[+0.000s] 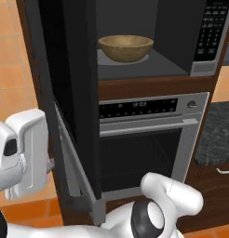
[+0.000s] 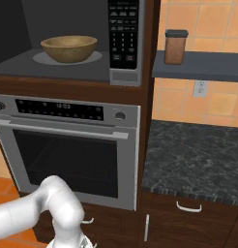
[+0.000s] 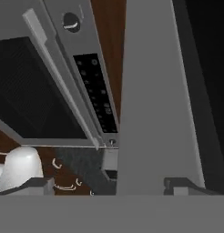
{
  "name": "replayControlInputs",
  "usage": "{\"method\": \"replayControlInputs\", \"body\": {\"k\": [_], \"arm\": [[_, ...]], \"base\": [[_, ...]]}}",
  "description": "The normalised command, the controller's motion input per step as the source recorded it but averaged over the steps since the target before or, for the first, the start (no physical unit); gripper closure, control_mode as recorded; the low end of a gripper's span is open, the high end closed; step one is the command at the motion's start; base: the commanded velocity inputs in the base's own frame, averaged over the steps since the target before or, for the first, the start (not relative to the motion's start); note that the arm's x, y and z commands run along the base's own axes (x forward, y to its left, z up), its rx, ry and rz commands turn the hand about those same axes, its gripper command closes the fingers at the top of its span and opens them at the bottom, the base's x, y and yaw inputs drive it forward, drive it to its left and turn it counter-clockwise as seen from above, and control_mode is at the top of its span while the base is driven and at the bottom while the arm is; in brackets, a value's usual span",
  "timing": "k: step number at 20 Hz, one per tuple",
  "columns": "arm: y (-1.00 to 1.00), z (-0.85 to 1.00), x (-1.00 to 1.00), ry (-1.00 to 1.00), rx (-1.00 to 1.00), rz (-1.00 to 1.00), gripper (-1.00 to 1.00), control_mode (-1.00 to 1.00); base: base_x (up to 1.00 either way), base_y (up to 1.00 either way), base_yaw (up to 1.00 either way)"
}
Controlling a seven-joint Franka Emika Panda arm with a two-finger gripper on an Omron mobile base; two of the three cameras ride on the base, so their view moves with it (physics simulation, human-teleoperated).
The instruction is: Open the microwave, place the bowl with waffle inside the microwave, then close the microwave door and turn it on.
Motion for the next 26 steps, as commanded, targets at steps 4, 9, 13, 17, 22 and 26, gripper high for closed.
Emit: {"method": "replayControlInputs", "body": {"k": [4, 9, 13, 17, 22, 26], "arm": [[-0.78, 0.46, -0.28, -0.17, 0.01, -0.1, -1.0, -1.0], [-1.0, 0.29, -0.41, -0.1, 0.02, -0.02, -1.0, -1.0], [-1.0, 0.01, -0.47, -0.04, 0.0, 0.0, -1.0, -1.0], [-1.0, 0.05, -0.16, -0.02, 0.0, 0.02, -1.0, -1.0], [-0.92, 0.24, 0.4, 0.0, 0.0, 0.0, -1.0, -1.0], [-0.83, -0.01, 0.89, 0.0, 0.0, 0.03, -1.0, -1.0]], "base": [[0.0, 0.0, 0.0], [0.0, 0.0, 0.0], [0.0, 0.0, 0.0], [0.0, 0.0, 0.0], [0.0, 0.0, 0.0], [0.0, 0.0, 0.0]]}}
